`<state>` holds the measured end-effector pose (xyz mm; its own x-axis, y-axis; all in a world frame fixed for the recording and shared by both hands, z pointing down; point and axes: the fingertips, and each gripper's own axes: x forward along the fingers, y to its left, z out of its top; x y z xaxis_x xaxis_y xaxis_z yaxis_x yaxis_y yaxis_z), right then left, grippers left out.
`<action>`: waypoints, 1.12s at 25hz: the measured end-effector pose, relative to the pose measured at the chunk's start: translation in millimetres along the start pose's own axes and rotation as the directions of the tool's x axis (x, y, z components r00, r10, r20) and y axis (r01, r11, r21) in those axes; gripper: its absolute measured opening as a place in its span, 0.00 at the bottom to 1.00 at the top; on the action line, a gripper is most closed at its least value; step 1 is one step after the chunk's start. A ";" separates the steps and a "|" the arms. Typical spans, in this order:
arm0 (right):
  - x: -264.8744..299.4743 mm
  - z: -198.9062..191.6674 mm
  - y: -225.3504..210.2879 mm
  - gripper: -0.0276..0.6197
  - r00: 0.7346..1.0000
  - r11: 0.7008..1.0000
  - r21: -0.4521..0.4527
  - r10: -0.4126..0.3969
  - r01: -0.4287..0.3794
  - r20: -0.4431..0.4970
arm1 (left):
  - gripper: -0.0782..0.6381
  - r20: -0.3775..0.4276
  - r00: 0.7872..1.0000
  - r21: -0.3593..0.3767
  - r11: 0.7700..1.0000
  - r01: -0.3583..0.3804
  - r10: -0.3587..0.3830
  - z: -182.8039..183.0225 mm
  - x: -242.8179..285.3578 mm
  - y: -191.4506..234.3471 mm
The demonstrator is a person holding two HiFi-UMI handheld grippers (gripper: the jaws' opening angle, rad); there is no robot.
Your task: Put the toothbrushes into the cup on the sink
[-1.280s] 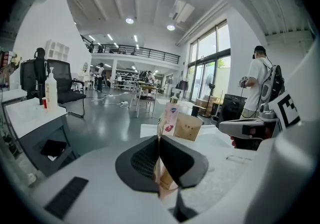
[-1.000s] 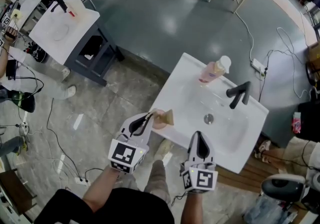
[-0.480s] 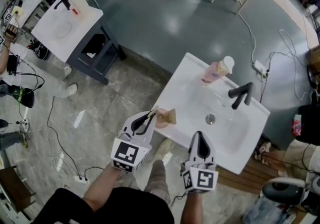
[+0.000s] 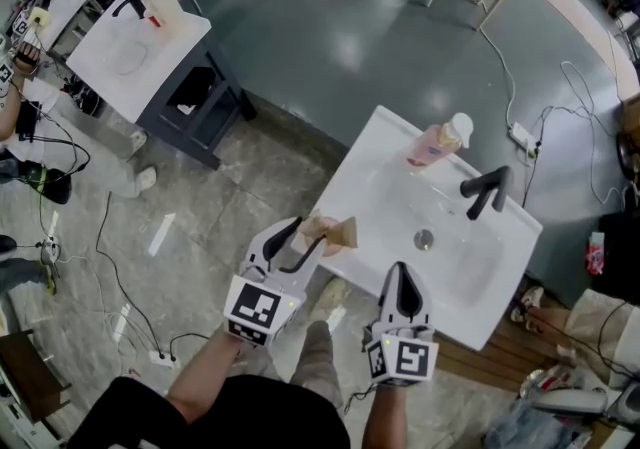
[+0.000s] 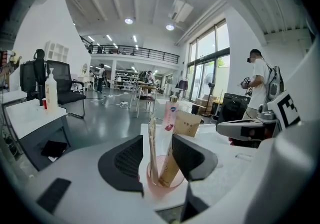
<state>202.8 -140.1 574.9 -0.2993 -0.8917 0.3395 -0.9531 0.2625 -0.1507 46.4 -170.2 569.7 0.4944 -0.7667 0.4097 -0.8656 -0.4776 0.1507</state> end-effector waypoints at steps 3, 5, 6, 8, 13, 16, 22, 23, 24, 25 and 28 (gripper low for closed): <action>-1.0 5.5 1.9 0.04 1.000 1.000 -0.005 0.003 -0.003 0.007 | 0.34 0.009 1.000 0.003 1.000 -0.001 0.001 5.6 -3.3 -0.3; -2.4 10.0 3.9 0.04 1.000 1.000 -0.008 0.004 -0.004 0.013 | 0.34 0.016 1.000 0.007 1.000 0.000 0.000 10.5 -6.5 -0.6; -3.4 12.1 4.8 0.04 1.000 1.000 -0.010 0.003 -0.003 0.016 | 0.34 0.018 1.000 0.008 1.000 0.001 -0.001 13.0 -8.0 -0.8; -6.2 16.2 6.1 0.04 1.000 1.000 -0.012 0.001 -0.001 0.023 | 0.34 0.022 1.000 0.007 1.000 0.002 -0.002 17.5 -11.3 -2.1; -16.7 30.6 9.5 0.04 0.999 1.000 -0.020 -0.010 0.011 0.051 | 0.34 0.058 0.998 0.034 0.999 0.003 -0.005 35.0 -21.8 -4.5; -23.0 44.8 11.4 0.04 0.996 0.999 -0.030 -0.025 0.027 0.082 | 0.34 0.088 0.996 0.052 0.999 0.007 -0.012 50.5 -27.9 -6.0; -43.2 73.6 19.7 0.04 0.989 0.996 -0.049 -0.061 0.068 0.136 | 0.34 0.144 0.989 0.089 0.996 0.021 -0.034 81.3 -49.6 -11.6; -47.4 78.0 21.2 0.04 0.987 0.996 -0.052 -0.068 0.077 0.145 | 0.34 0.153 0.987 0.095 0.995 0.028 -0.042 86.4 -53.9 -13.1; -51.5 82.6 23.0 0.04 0.985 0.995 -0.055 -0.075 0.085 0.154 | 0.33 0.161 0.986 0.101 0.994 0.034 -0.051 91.4 -58.4 -14.6; -55.5 87.3 25.1 0.04 0.983 0.994 -0.059 -0.082 0.093 0.164 | 0.33 0.169 0.984 0.109 0.993 0.042 -0.060 96.1 -62.7 -16.1; -66.7 101.3 31.3 0.04 0.975 0.991 -0.069 -0.103 0.119 0.199 | 0.32 0.190 0.977 0.134 0.989 0.067 -0.092 109.0 -74.7 -20.3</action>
<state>197.5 -109.8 453.5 -0.1842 -0.9694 0.1621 -0.9828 0.1792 -0.0452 35.7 -150.0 438.0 0.5783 -0.7869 0.2153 -0.8117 -0.5813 0.0558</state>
